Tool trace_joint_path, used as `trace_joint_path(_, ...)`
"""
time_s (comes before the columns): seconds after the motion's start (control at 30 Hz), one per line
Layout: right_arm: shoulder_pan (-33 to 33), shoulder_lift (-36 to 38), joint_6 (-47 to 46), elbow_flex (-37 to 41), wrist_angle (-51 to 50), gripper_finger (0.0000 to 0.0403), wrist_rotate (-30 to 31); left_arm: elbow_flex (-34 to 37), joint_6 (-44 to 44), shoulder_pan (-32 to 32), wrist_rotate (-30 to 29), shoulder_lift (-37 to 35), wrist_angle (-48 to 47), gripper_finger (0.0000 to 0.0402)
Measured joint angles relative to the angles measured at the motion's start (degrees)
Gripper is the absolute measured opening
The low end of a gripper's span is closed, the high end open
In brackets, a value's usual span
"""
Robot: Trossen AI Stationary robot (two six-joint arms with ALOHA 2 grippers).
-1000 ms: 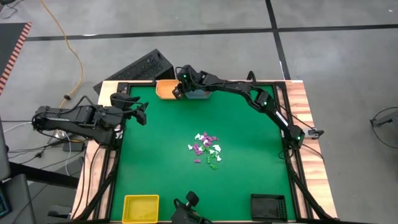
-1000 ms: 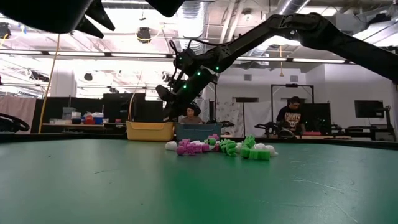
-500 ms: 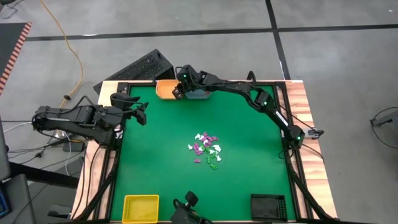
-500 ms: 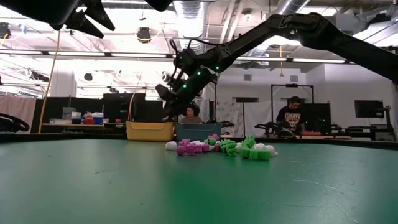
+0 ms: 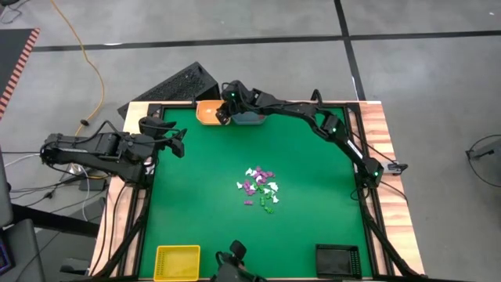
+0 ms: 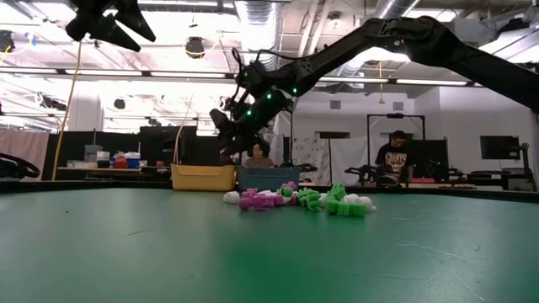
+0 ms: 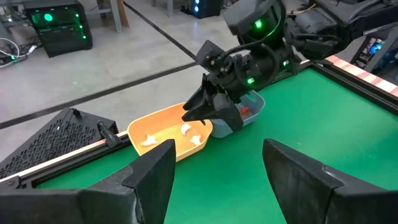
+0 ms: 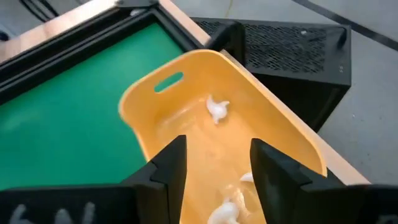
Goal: Sort Halloween decoration
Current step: Put the white ghost into the orange bin
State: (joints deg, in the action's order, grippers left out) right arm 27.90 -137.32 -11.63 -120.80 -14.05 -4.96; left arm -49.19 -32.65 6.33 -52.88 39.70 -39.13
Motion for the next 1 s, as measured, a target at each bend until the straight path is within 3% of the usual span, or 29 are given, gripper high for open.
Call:
trace_joint_path(0.2, -0.02, 5.62, 7.09, -4.42, -8.41, 0.0162, -1.09, 0.0, 1.23, 0.0, 0.0, 0.0, 0.0, 0.0231)
trace_joint_path(0.37, -0.3, 14.57, 16.61, -4.8, -22.13, 0.0152, -0.83, 0.0, 3.22, 0.0, 0.0, 0.0, -0.02, 0.0231)
trace_joint_path(0.57, -0.52, 27.52, 20.46, -4.91, -42.28, 0.014, 5.2, 0.0, 4.37, 0.0, 0.47, -0.02, -0.01, 0.0231)
trace_joint_path(0.83, -6.5, 38.95, 9.47, -3.37, -67.41, 0.0127, 16.28, 0.0, 4.5, 0.0, 3.99, 0.0, 0.02, 0.0231)
trace_joint_path(1.0, -16.08, 47.4, -2.75, 6.67, -71.17, 0.0127, 25.12, 0.0, 4.49, 0.0, 5.16, -0.02, 0.02, 0.0231)
